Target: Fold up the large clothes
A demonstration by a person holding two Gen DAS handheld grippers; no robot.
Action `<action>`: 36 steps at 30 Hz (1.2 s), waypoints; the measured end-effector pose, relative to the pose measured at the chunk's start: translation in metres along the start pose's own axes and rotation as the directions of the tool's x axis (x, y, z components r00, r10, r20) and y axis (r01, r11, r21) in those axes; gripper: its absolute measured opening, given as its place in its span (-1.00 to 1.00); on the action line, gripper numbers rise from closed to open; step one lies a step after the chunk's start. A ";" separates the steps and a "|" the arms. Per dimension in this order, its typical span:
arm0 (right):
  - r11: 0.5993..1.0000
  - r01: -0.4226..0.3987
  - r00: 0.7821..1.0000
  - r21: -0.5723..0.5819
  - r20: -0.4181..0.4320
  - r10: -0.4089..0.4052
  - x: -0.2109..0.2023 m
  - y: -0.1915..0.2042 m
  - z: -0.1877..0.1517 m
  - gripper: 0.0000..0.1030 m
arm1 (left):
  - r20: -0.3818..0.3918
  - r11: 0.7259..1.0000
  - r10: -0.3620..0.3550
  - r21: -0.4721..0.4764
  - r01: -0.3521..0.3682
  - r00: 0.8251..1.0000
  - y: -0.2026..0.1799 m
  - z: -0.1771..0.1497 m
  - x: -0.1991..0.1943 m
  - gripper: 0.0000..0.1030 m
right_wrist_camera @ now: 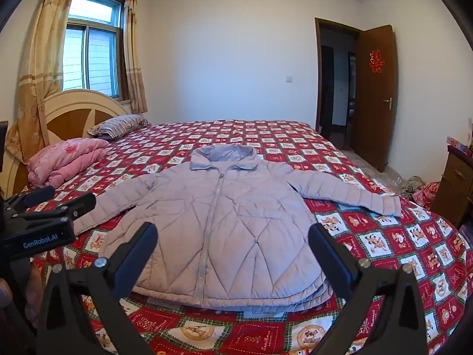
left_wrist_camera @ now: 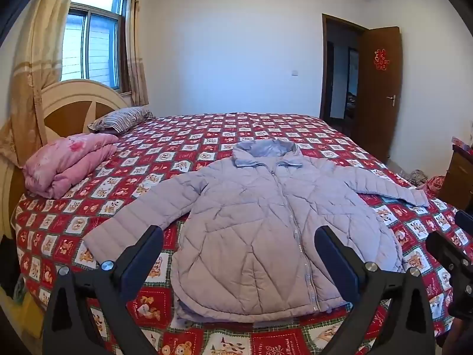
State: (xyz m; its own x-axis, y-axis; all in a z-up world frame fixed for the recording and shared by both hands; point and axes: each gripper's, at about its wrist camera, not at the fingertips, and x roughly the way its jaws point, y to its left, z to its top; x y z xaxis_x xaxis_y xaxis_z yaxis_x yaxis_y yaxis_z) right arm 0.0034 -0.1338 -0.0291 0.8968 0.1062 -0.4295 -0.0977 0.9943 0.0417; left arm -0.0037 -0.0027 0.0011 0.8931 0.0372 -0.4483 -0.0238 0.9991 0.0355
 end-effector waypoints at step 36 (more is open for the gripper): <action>0.999 -0.029 0.999 0.016 -0.037 0.030 0.007 0.005 -0.007 1.00 | -0.026 0.998 0.020 -0.057 -0.021 0.999 0.015 0.002 0.005 0.98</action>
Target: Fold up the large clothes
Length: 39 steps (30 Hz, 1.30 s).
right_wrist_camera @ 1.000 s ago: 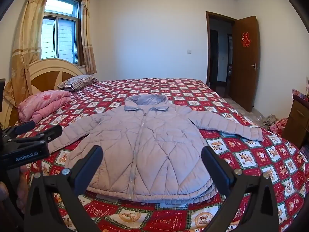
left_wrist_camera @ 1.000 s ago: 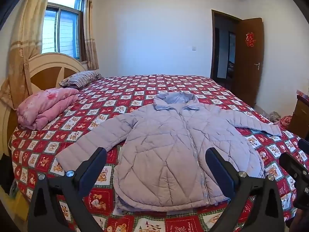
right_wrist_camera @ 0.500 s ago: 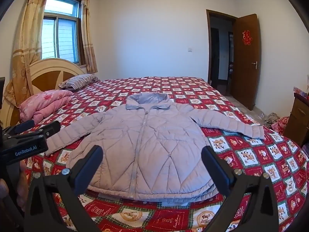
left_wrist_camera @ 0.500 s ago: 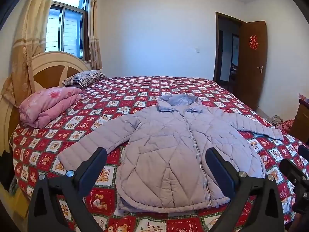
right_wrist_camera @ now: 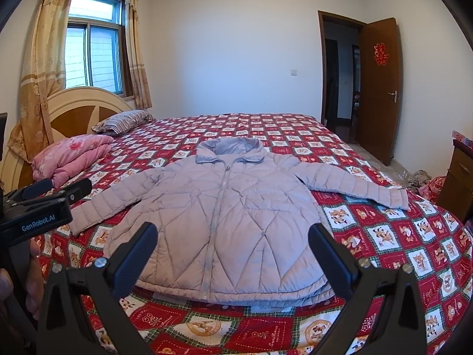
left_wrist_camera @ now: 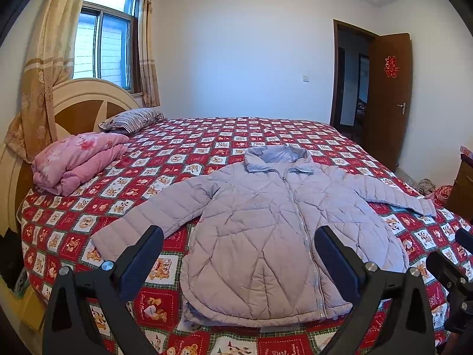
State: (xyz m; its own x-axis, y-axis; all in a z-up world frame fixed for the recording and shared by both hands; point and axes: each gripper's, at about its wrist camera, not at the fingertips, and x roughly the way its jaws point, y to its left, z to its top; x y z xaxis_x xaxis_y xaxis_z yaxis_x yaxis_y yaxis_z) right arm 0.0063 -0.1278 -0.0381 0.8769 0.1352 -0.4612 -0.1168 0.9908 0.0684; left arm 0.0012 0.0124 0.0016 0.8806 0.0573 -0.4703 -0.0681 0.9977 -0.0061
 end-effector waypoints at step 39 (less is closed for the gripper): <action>1.000 -0.011 0.999 0.025 -0.046 0.012 0.012 -0.006 -0.005 1.00 | -0.025 1.000 0.010 -0.001 -0.010 1.000 0.004 -0.003 0.009 0.98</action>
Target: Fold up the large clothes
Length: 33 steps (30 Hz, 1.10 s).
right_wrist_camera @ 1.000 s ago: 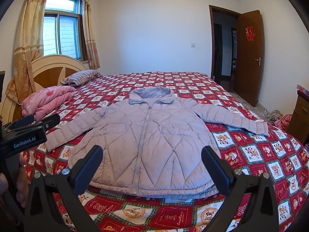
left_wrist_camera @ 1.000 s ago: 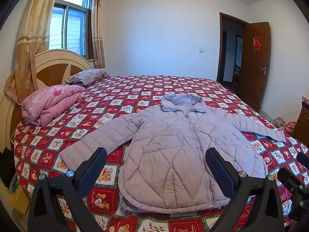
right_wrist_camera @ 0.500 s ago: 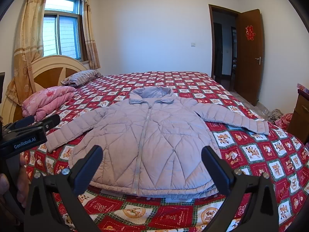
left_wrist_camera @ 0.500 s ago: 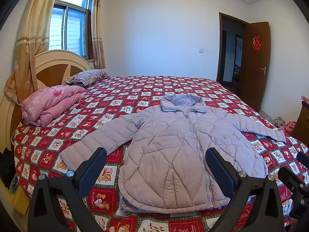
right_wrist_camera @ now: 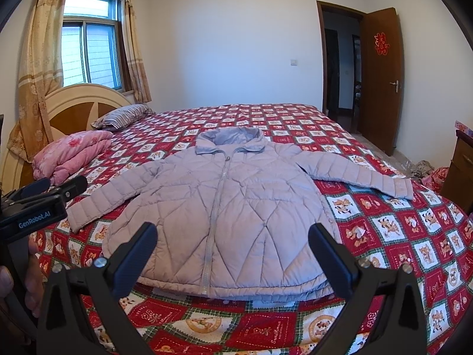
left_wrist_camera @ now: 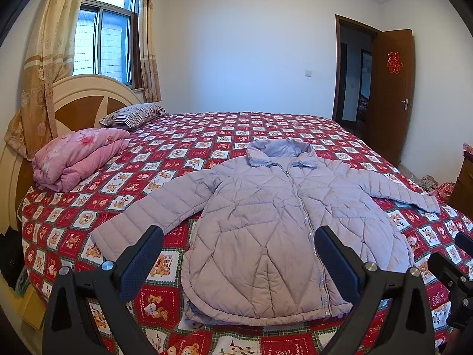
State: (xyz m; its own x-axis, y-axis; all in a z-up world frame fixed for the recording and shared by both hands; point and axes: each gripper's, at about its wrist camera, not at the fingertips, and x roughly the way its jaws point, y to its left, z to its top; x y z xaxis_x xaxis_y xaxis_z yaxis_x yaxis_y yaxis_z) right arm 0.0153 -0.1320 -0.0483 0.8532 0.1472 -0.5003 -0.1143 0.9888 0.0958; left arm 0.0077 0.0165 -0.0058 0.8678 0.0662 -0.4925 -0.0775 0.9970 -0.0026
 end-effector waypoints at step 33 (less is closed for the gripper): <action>0.860 0.327 0.934 0.393 -0.274 -0.230 0.145 -0.258 0.000 0.64 | -0.069 0.995 0.072 0.074 -0.067 0.995 -0.007 0.039 0.203 0.98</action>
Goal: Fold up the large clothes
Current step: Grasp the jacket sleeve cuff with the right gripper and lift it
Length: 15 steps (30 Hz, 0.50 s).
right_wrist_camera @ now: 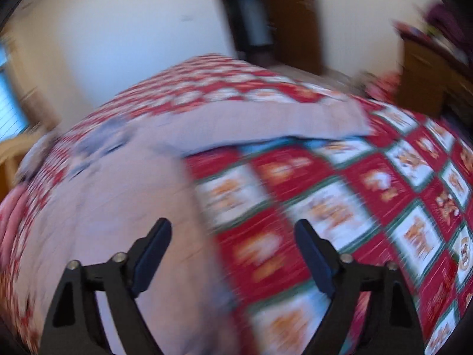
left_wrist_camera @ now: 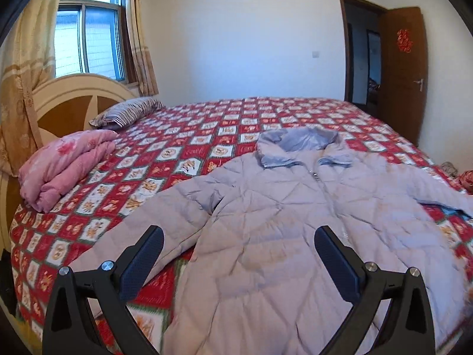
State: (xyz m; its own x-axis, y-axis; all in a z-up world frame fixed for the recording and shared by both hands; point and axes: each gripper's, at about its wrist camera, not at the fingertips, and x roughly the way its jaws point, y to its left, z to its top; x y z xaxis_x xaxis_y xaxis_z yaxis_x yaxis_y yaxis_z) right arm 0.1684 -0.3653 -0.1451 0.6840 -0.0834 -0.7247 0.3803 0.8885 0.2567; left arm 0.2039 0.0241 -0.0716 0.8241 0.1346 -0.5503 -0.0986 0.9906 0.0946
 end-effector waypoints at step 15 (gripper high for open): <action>0.938 0.315 0.949 0.141 -0.067 -0.309 0.106 -0.117 0.104 0.21 | -0.140 0.974 0.219 0.082 -0.209 0.965 -0.015 0.001 0.161 0.98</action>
State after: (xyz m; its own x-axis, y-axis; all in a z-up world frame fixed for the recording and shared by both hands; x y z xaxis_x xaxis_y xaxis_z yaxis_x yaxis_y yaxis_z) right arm 0.2609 -0.5246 -0.1852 0.4898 -0.3233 -0.8097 0.6602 0.7441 0.1022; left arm 0.3388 0.0306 -0.1614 0.6957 0.3506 -0.6269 -0.2230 0.9351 0.2755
